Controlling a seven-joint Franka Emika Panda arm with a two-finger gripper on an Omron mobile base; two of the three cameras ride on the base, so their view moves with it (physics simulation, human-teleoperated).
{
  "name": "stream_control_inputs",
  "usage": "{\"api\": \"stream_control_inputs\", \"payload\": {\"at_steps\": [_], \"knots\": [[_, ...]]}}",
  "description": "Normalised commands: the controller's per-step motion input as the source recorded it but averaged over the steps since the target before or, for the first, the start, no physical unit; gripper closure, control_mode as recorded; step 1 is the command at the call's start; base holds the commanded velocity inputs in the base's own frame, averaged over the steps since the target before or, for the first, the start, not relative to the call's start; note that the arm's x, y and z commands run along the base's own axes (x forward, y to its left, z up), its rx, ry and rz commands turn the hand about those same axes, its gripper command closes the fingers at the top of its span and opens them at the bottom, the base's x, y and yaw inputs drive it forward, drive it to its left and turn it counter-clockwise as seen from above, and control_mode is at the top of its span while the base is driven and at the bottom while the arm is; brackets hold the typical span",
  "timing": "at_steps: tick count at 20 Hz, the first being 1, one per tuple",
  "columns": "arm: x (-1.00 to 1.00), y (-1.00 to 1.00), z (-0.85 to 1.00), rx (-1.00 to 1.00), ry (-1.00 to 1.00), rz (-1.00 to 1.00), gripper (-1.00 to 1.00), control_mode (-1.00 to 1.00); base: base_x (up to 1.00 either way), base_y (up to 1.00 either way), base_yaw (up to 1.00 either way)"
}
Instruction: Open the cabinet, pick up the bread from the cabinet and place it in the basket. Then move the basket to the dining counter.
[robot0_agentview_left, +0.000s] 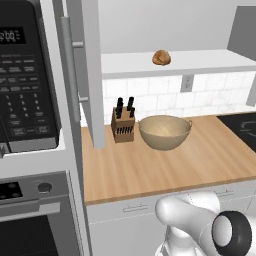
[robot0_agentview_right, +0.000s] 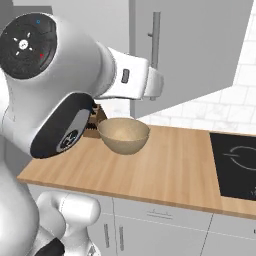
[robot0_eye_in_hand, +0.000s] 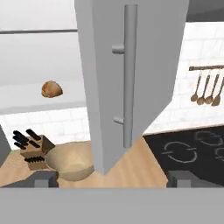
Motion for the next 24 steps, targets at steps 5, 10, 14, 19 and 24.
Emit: {"api": "stream_control_inputs", "payload": {"at_steps": [5, 10, 14, 19, 24], "knots": [[0.20, 1.00, -0.09, -0.49, 0.32, -0.07, -1.00, -1.00, 0.00, 0.00, 0.00], [0.57, 0.98, -0.03, -0.44, 0.45, -0.06, -1.00, -1.00, 0.00, 0.00, 0.00], [0.62, 0.22, -0.09, -0.25, 0.29, -0.05, -1.00, -1.00, 0.00, 0.00, 0.00], [0.97, -0.10, -0.49, -0.32, 0.38, -0.02, -1.00, -1.00, 0.00, 0.00, 0.00], [1.00, -0.44, -0.24, -0.26, 0.42, 0.00, -1.00, -1.00, 0.00, 0.00, 0.00]]}}
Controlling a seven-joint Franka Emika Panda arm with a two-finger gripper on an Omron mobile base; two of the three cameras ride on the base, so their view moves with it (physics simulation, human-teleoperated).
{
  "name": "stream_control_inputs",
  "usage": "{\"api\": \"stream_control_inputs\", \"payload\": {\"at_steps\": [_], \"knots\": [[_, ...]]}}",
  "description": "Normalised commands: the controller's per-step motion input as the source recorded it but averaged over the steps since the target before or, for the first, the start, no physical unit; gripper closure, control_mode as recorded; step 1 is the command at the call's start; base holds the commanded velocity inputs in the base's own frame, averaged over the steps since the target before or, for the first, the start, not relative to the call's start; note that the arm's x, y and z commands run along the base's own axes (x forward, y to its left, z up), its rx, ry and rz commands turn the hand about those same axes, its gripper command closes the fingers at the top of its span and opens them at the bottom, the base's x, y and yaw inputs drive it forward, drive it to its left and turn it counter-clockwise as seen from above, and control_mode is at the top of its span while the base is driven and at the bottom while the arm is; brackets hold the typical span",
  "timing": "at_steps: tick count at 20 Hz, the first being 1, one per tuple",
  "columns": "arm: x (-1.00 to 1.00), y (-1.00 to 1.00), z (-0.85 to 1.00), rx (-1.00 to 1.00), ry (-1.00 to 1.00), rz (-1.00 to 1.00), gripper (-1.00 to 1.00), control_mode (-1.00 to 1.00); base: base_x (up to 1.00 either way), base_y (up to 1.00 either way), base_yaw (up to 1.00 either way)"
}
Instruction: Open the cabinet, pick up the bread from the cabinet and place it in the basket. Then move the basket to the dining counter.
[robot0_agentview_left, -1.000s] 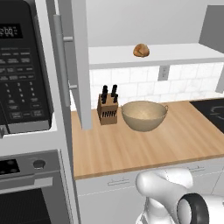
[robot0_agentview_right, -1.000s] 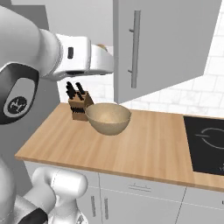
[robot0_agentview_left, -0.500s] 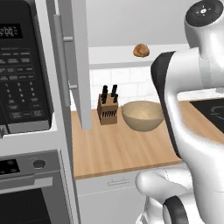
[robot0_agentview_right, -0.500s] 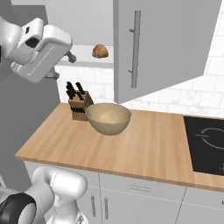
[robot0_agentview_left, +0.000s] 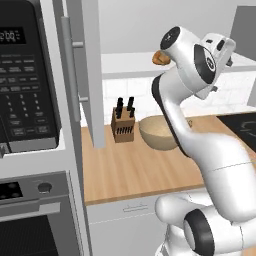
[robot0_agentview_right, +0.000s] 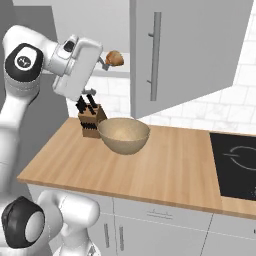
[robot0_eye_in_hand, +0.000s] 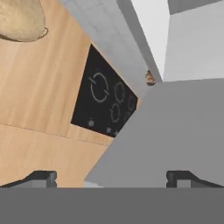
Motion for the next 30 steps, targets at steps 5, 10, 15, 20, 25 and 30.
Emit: {"api": "stream_control_inputs", "payload": {"at_steps": [5, 10, 15, 20, 25, 30], "knots": [[0.56, -0.98, 0.00, 0.00, 0.35, -0.02, -1.00, -1.00, 0.00, 0.00, 0.00], [0.00, -1.00, 0.00, -0.03, 0.24, -0.07, -1.00, -1.00, 0.00, 0.00, 0.00], [-0.44, -1.00, 0.00, -0.02, 0.08, -0.05, -1.00, -1.00, 0.00, 0.00, 0.00], [-0.98, -1.00, 0.00, 0.15, 0.00, 0.04, -1.00, -1.00, 0.00, 0.00, 0.00], [-0.08, -1.00, 0.00, 0.26, 0.05, 0.15, -1.00, -1.00, 0.00, 0.00, 0.00], [0.38, -0.76, 0.00, 0.11, 0.00, 0.08, -1.00, -1.00, 0.00, 0.00, 0.00]]}}
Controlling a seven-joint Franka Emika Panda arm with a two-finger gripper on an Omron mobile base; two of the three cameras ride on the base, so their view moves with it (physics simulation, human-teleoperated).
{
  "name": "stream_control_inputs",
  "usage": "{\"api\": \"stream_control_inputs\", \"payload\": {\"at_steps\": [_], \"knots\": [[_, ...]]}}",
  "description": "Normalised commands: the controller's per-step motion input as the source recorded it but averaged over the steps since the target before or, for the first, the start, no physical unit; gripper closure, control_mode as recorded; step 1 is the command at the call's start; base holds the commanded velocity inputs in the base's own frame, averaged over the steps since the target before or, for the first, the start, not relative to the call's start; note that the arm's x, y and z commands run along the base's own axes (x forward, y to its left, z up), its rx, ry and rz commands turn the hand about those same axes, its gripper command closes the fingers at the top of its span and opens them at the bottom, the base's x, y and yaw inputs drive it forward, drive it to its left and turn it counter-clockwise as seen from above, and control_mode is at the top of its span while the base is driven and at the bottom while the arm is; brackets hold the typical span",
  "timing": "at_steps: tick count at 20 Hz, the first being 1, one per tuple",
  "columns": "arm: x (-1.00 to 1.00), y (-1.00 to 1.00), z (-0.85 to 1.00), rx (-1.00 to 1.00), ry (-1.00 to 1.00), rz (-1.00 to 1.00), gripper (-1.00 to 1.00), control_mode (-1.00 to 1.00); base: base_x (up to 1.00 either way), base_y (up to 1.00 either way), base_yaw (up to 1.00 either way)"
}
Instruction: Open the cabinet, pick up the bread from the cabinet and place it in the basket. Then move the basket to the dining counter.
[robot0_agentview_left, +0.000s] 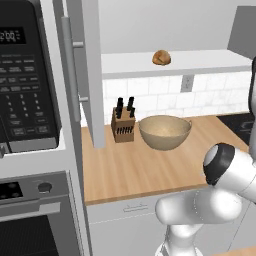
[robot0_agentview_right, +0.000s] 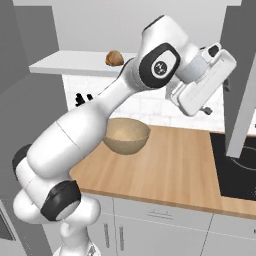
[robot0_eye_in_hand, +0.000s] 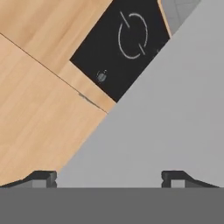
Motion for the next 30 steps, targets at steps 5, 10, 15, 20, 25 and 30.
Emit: {"api": "stream_control_inputs", "payload": {"at_steps": [5, 10, 15, 20, 25, 30], "knots": [[0.02, 0.02, -0.15, 0.06, -0.01, -0.02, -1.00, -1.00, 0.00, 0.00, 0.00], [-0.03, 1.00, -0.40, 0.00, -0.10, -0.31, -1.00, -1.00, 0.00, 0.00, 0.00], [0.08, 1.00, -0.77, 0.07, -0.03, -0.24, -1.00, -1.00, 0.00, 0.00, 0.00], [0.02, 1.00, -0.58, 0.13, -0.05, -0.18, -1.00, -1.00, 0.00, 0.00, 0.00], [0.08, 0.99, -0.20, 0.36, -0.16, -0.26, -1.00, -1.00, 0.00, 0.00, 0.00], [0.25, 0.57, -0.26, 0.34, -0.04, -0.04, -1.00, -1.00, 0.00, 0.00, 0.00]]}}
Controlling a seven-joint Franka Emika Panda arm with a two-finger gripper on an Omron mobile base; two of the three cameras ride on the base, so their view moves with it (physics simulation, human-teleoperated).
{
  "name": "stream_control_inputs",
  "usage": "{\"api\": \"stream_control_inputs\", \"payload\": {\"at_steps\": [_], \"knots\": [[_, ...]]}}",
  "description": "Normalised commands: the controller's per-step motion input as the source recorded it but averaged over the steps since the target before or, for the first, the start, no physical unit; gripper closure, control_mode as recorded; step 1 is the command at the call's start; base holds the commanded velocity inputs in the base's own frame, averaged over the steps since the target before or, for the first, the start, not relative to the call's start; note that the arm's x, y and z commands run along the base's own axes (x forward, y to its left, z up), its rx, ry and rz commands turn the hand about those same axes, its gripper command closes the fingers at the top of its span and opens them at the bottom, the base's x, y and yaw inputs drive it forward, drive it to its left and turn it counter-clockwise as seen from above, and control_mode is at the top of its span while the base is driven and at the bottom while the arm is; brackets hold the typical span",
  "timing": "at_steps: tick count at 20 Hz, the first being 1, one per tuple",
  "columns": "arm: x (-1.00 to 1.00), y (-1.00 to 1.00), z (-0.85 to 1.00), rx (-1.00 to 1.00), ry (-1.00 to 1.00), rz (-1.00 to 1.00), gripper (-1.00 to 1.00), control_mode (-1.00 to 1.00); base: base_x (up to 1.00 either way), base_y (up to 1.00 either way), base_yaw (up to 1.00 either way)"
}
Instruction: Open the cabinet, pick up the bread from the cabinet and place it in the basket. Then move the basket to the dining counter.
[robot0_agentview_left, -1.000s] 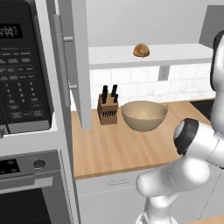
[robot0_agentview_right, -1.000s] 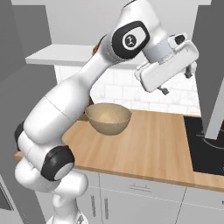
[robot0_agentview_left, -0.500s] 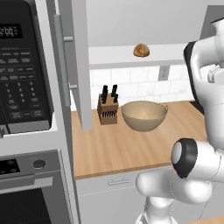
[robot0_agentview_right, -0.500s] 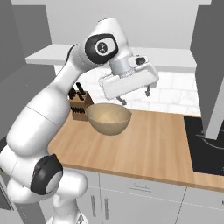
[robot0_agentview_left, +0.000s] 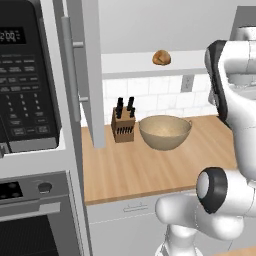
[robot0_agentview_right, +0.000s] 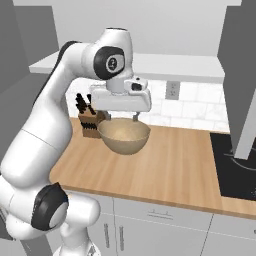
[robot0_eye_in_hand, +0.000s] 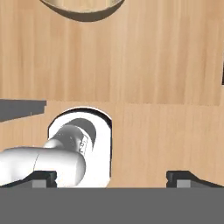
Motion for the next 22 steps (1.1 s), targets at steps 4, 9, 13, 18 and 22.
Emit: {"api": "stream_control_inputs", "payload": {"at_steps": [4, 9, 13, 18, 22], "knots": [[0.33, 0.69, -0.45, 0.16, -0.46, -0.26, -1.00, -1.00, 0.00, 0.00, 0.00], [0.12, 0.77, -0.01, -0.01, -0.79, -0.09, -1.00, -1.00, 0.00, 0.00, 0.00], [0.30, 0.66, 0.29, -0.16, -0.63, -0.11, -1.00, -1.00, 0.00, 0.00, 0.00], [0.45, 0.35, 0.26, -0.29, -0.44, -0.08, -1.00, -1.00, 0.00, 0.00, 0.00], [0.35, 0.32, 0.48, -0.25, -0.25, -0.02, -1.00, -1.00, 0.00, 0.00, 0.00]]}}
